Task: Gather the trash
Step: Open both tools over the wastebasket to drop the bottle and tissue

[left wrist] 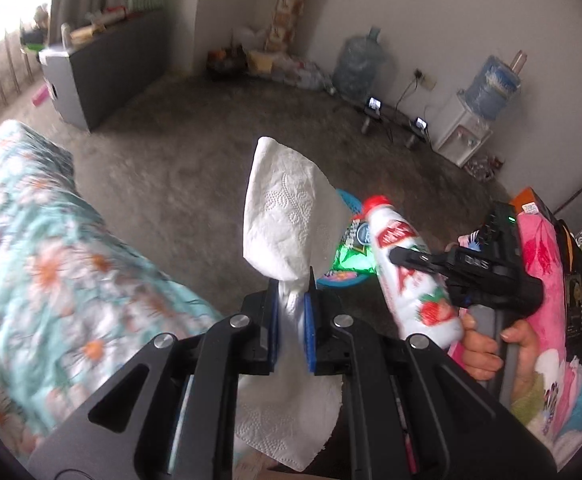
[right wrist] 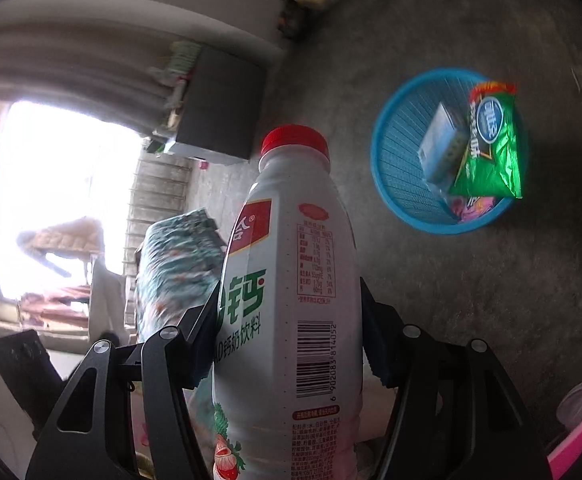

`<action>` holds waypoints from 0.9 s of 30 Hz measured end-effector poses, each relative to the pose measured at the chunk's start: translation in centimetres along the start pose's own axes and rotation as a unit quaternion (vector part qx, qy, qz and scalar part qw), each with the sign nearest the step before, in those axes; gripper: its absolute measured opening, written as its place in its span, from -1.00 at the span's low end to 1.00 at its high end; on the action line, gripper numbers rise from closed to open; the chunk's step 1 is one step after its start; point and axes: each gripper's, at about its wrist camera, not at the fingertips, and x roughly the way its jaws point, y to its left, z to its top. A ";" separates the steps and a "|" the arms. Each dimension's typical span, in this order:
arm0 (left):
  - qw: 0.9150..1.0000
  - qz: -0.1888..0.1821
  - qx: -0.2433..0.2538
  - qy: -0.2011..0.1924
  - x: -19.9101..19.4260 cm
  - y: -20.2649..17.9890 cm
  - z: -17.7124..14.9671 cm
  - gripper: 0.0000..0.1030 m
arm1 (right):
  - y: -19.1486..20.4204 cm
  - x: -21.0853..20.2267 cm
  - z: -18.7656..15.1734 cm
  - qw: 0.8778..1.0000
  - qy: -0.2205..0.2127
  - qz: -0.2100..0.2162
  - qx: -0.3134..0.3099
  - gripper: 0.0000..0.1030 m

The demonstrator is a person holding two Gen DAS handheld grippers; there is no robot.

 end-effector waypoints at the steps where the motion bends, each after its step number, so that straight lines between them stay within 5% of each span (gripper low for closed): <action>1: 1.000 -0.001 -0.002 0.007 1.0 0.2 0.4 -0.83 | -1.0 1.4 1.3 1.000 0.007 -0.007 0.012 0.16; 5: 0.999 0.004 -0.012 0.032 4.3 0.6 1.5 -0.83 | -4.1 7.0 6.0 0.998 0.035 -0.014 0.041 0.18; 9: 0.998 0.004 -0.015 0.053 7.0 0.3 2.1 -0.83 | -7.7 11.6 9.5 0.990 0.046 -0.116 0.058 0.36; 11: 0.998 -0.003 -0.016 0.065 8.3 0.2 2.3 -0.83 | -8.9 12.1 9.5 0.991 0.046 -0.107 0.070 0.36; 27: 0.988 -0.056 -0.006 0.142 18.7 -7.3 4.8 -0.81 | -9.9 1.9 3.2 0.990 -0.079 -0.043 0.108 0.37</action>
